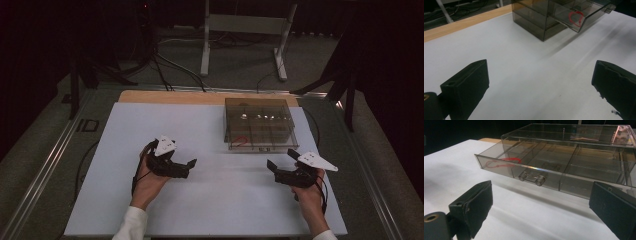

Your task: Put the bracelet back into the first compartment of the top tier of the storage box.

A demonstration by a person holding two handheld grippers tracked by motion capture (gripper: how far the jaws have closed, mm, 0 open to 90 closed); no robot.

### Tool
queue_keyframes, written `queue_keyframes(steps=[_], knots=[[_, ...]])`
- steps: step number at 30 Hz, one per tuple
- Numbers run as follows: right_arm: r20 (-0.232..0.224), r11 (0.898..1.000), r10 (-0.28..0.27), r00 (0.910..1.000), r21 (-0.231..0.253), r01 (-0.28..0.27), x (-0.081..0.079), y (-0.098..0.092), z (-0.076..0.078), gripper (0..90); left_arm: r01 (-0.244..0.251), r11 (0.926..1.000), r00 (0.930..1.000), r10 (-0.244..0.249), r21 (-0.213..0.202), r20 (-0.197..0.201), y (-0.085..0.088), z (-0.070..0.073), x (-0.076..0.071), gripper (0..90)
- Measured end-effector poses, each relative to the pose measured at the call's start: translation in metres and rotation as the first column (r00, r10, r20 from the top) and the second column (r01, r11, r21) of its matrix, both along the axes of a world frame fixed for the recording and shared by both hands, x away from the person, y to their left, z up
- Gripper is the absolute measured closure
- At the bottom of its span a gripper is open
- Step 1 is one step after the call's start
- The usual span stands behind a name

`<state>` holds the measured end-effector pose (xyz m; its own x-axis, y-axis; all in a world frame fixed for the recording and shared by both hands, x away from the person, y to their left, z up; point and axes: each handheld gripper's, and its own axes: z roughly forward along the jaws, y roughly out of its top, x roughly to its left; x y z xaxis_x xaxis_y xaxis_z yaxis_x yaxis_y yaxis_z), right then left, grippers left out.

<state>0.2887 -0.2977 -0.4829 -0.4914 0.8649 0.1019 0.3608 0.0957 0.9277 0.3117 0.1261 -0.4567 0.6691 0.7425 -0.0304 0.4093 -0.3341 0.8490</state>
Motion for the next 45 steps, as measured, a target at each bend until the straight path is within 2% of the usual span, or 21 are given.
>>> queue_keyframes(steps=[14,22,34,40,42,45], knots=[[0.009,1.0,0.009,0.9999,-0.003,-0.009,0.004,0.006,0.004,5.8,-0.019,0.9997,0.9998,0.02,-0.016,0.005,0.011,-0.004,-0.004,2.7],[-0.017,1.0,0.005,0.9998,0.01,-0.005,0.008,0.009,0.009,7.7,-0.025,0.9995,0.9997,0.025,-0.021,0.005,0.013,-0.004,-0.006,2.7],[-0.028,1.0,-0.004,0.9996,-0.016,0.004,0.011,0.013,0.01,8.3,-0.031,0.9992,0.9995,0.032,-0.026,0.005,0.015,-0.004,-0.007,2.7],[-0.019,1.0,-0.011,0.9998,-0.023,0.011,0.008,0.017,0.012,21.0,-0.03,0.9993,0.9995,0.03,-0.021,0.005,0.014,-0.005,-0.007,2.7],[-0.014,1.0,-0.009,0.9999,-0.03,0.009,0.008,0.018,0.012,29.7,-0.028,0.9994,0.9996,0.029,-0.02,0.006,0.014,-0.005,-0.007,2.7],[-0.009,0.999,-0.006,0.9999,-0.04,0.006,0.006,0.018,0.012,47.8,-0.026,0.9995,0.9997,0.026,-0.019,0.005,0.013,-0.005,-0.006,2.7]])
